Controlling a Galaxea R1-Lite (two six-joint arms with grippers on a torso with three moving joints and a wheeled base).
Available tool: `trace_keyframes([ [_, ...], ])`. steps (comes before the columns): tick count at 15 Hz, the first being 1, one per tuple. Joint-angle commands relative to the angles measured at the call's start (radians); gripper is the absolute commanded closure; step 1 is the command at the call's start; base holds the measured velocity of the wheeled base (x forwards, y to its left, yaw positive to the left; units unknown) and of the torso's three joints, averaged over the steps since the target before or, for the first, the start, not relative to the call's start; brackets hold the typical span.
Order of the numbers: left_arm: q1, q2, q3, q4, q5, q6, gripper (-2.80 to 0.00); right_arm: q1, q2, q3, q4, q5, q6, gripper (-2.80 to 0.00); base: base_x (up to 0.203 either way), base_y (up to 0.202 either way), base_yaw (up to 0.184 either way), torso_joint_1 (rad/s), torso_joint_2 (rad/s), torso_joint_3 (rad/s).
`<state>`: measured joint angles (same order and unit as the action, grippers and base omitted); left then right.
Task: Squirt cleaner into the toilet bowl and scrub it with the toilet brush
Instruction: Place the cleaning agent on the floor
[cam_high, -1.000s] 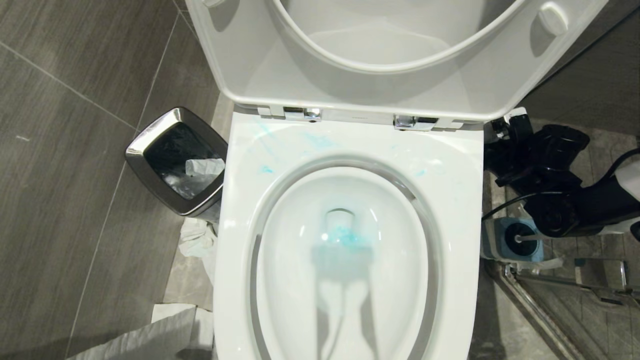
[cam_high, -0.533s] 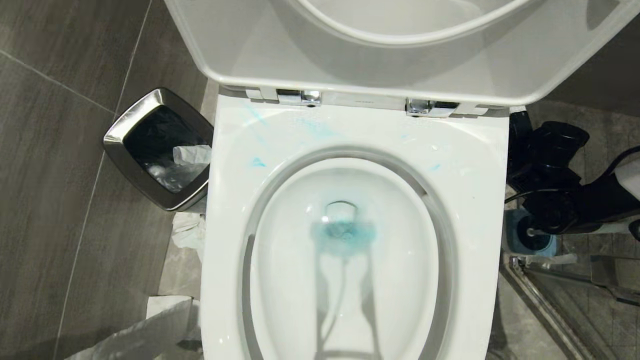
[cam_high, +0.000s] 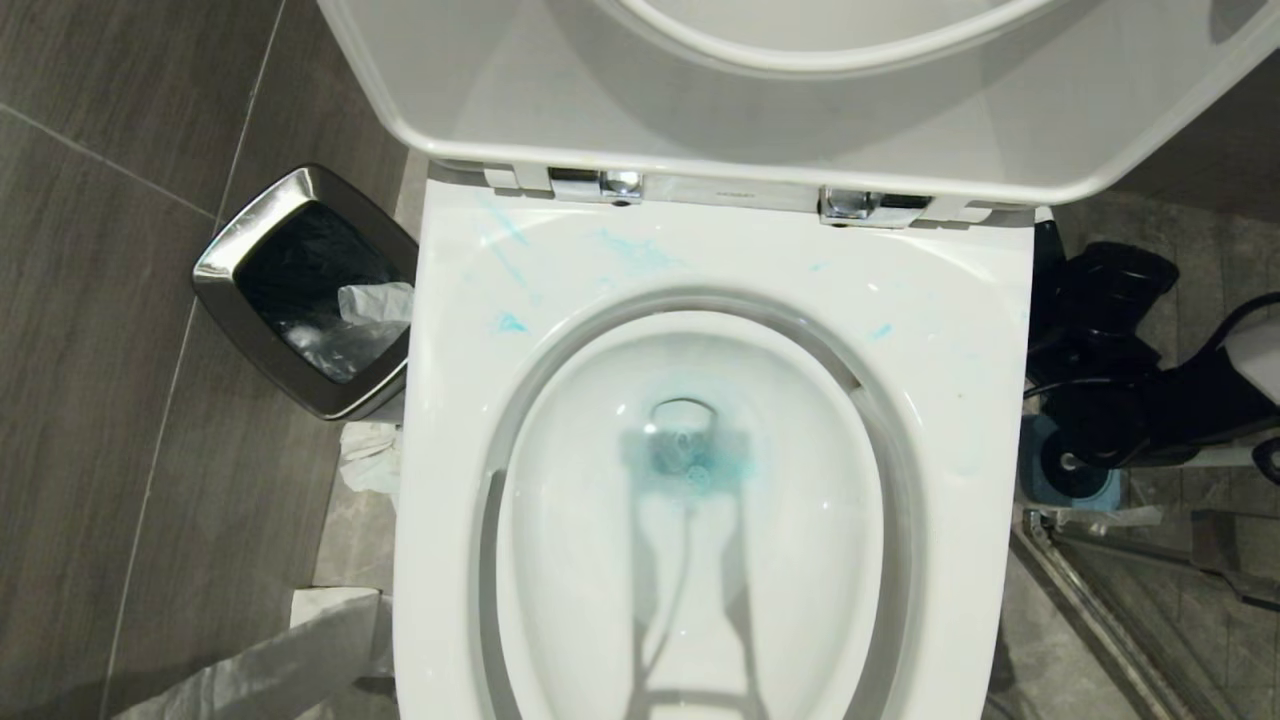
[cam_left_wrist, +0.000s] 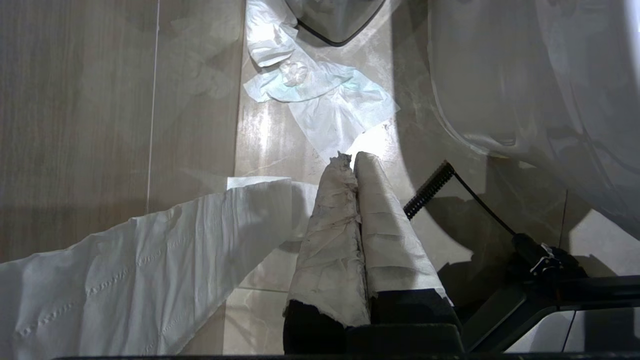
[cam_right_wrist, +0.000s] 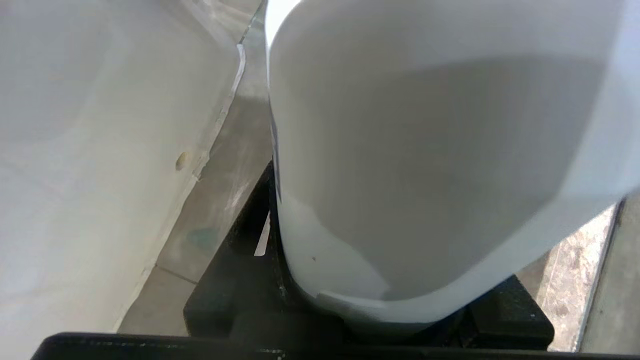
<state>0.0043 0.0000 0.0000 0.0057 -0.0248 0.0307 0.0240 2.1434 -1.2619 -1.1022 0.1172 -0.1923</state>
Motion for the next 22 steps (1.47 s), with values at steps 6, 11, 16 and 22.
trace_keyframes([
  [6, 0.000, 0.002, 0.002, 0.000, 0.000, 0.000, 0.00, -0.003, 0.051, -0.056, -0.062, -0.003, 0.001, 0.00, 0.000, 0.000, 0.000, 0.000, 0.00, 0.000],
  [11, 0.000, 0.002, 0.002, 0.000, 0.000, 0.000, 0.00, 0.000, 0.136, -0.157, -0.065, -0.012, -0.003, 0.00, 0.000, 0.000, 0.000, 0.000, 0.00, 0.000],
  [16, 0.000, 0.002, 0.002, 0.000, 0.000, 0.000, 0.00, 0.001, 0.252, -0.191, -0.210, -0.019, -0.007, 0.00, 0.000, 0.000, 0.000, 0.000, 0.00, 0.000],
  [22, 0.000, 0.002, 0.002, 0.000, 0.000, 0.000, 0.00, -0.001, 0.267, -0.177, -0.220, -0.024, -0.002, 0.00, 0.000, 0.000, 0.000, 0.000, 0.00, 0.000],
])
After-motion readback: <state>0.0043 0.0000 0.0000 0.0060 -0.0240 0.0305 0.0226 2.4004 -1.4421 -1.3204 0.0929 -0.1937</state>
